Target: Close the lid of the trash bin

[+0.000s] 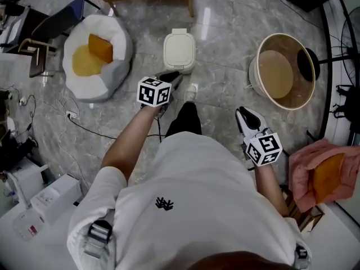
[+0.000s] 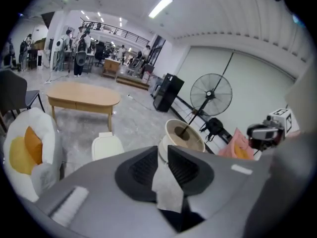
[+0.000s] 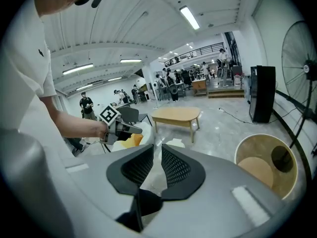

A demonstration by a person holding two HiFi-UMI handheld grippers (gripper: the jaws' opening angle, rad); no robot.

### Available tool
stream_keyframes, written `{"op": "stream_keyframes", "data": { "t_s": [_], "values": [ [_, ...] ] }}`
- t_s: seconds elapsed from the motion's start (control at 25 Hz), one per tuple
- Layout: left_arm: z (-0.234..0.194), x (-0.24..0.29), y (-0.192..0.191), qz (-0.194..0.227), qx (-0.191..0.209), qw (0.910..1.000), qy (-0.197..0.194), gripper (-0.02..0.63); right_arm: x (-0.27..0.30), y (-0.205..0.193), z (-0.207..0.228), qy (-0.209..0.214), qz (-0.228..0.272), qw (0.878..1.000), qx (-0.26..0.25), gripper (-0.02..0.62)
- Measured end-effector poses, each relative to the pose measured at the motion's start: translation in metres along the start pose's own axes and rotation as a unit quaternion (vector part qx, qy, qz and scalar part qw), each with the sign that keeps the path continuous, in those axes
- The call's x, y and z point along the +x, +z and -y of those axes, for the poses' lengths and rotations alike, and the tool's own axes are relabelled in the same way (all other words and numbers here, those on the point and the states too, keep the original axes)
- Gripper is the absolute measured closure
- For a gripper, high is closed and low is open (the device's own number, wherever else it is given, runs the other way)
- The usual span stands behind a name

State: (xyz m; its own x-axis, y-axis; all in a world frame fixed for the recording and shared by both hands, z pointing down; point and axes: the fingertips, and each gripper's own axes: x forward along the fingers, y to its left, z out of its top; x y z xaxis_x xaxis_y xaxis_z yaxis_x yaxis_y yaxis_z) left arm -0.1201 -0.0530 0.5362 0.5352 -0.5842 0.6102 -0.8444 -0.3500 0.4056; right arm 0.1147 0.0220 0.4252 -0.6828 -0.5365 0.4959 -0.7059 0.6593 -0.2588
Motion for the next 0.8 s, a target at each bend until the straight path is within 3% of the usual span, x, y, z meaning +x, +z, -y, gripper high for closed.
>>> {"op": "stream_keyframes", "data": {
  "t_s": [0.36,0.56,0.8],
  "values": [
    [0.131,-0.082,0.000,0.079,0.083,0.9918,-0.056,0.500,-0.045,-0.004,-0.030,0.017,0.037,0.999,-0.030,0.548],
    [0.168,-0.107,-0.005,0.096,0.120,0.9854,-0.072,0.508,-0.064,-0.007,-0.041,0.020,0.051,0.998,-0.039,0.550],
    [0.197,-0.114,-0.016,0.100,0.134,0.9822,-0.086,0.508,-0.085,-0.014,-0.045,0.014,0.063,0.997,-0.048,0.560]
  ]
}}
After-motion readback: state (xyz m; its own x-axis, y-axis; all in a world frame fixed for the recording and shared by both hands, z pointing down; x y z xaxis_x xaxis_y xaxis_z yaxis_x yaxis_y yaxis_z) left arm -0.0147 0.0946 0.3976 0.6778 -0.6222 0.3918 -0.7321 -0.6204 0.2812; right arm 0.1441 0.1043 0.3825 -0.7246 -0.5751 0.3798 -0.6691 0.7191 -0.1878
